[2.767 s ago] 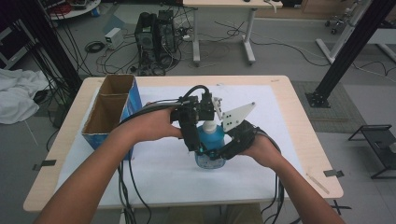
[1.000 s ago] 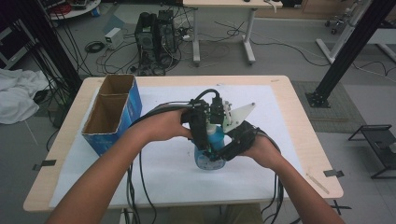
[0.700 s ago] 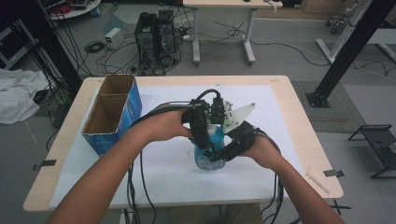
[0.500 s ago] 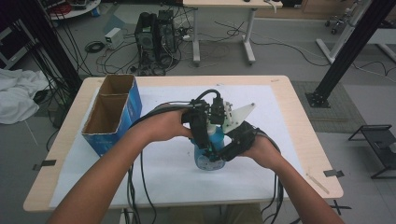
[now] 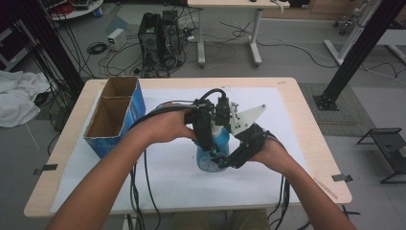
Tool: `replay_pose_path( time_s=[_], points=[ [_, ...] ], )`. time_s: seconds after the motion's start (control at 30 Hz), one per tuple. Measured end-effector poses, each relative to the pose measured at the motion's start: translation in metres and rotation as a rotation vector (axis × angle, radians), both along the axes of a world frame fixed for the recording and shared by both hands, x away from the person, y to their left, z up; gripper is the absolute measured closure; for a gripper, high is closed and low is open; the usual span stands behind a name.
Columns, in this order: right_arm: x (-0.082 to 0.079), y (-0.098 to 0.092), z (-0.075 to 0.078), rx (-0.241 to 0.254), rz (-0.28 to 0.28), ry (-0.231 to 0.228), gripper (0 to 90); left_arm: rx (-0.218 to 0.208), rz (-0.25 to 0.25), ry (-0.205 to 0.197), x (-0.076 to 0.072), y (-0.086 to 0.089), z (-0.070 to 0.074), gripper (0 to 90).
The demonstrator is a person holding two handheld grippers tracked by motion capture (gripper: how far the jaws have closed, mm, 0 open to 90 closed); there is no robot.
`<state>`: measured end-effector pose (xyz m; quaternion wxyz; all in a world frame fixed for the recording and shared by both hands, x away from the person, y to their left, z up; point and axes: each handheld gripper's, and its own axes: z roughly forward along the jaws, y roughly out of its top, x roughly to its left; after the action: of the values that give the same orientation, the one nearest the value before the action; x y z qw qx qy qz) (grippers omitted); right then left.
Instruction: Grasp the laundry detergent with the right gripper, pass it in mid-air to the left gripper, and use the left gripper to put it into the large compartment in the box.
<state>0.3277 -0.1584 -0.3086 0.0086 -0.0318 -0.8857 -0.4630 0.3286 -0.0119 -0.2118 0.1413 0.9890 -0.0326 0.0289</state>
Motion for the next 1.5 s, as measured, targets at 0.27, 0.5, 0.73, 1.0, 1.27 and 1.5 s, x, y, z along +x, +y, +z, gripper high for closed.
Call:
replay_pose_path(
  time_s=[0.27,0.5,0.73,1.0,1.27,1.5],
  points=[
    [0.008,-0.038,0.010,-0.009,-0.078,-0.029,21.5,0.006,0.094,-0.002,0.004,0.020,0.013,37.9],
    [0.011,-0.062,0.016,-0.048,-0.197,-0.011,21.5,-0.002,0.200,-0.039,0.010,0.042,0.028,37.9],
    [0.014,-0.078,0.018,-0.080,-0.204,-0.006,21.5,0.014,0.298,-0.054,0.014,0.058,0.041,37.9],
    [0.019,-0.091,0.020,-0.176,-0.219,0.063,1.4,-0.004,0.448,-0.071,0.022,0.077,0.052,37.8],
    [0.024,-0.109,0.024,-0.212,-0.253,0.069,1.3,-0.041,0.596,-0.079,0.032,0.098,0.062,37.9],
    [0.027,-0.124,0.022,-0.307,-0.248,0.105,1.4,-0.062,0.715,-0.085,0.037,0.116,0.076,37.9]
  ],
)
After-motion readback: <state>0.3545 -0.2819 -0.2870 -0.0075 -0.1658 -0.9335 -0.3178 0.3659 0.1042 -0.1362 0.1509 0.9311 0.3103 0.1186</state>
